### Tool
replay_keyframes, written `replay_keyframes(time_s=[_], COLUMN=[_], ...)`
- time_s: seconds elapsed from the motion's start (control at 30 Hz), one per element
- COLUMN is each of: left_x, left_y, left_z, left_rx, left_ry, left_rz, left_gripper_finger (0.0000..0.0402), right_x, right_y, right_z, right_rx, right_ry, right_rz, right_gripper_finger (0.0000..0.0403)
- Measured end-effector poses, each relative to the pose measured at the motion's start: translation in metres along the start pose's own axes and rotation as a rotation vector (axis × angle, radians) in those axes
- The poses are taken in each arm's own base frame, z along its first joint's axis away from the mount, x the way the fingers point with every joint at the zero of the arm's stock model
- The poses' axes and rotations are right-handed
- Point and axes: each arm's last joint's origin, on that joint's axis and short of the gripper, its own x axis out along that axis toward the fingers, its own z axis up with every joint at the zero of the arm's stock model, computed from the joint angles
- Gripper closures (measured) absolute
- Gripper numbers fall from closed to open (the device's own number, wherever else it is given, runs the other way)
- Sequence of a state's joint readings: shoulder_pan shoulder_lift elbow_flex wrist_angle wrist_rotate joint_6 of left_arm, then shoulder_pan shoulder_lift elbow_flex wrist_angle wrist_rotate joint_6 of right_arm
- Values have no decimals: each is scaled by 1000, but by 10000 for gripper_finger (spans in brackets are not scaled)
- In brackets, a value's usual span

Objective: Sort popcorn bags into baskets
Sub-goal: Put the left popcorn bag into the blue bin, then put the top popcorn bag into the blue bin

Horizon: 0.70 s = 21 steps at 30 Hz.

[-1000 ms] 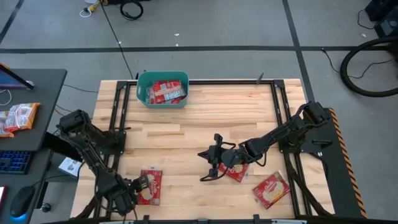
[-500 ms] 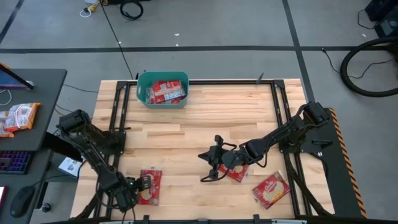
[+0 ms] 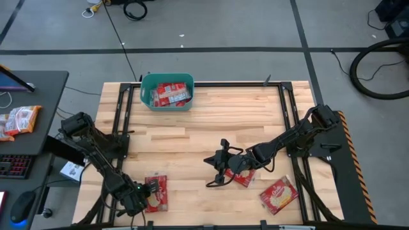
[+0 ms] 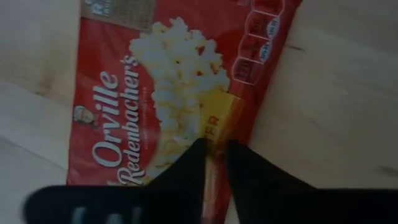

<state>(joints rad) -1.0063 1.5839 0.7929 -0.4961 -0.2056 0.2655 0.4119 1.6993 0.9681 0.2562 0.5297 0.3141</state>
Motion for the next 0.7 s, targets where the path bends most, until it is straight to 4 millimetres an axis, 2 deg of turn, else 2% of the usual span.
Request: replay_keyframes(time_s=[0.13, 0.33, 0.47, 0.6, 0.7], left_x=[1, 0, -9, -22, -26], left_y=[4, 10, 16, 29, 38], left_z=[0, -2, 4, 11, 6], left_rx=[-92, -230, -303, -472, -641], left_ry=[-10, 1, 28, 59, 124], left_rz=[15, 23, 5, -18, -96], left_gripper_finger=[391, 397, 398, 393, 383], right_x=[0, 0, 0, 0, 0], right_y=[0, 0, 0, 0, 1], right_z=[0, 0, 0, 0, -1], right_rx=[-1, -1, -1, 18, 30], right_ry=[2, 2, 2, 2, 2], right_rz=[-1, 0, 1, 1, 11], right_gripper_finger=[385, 385, 385, 385, 385])
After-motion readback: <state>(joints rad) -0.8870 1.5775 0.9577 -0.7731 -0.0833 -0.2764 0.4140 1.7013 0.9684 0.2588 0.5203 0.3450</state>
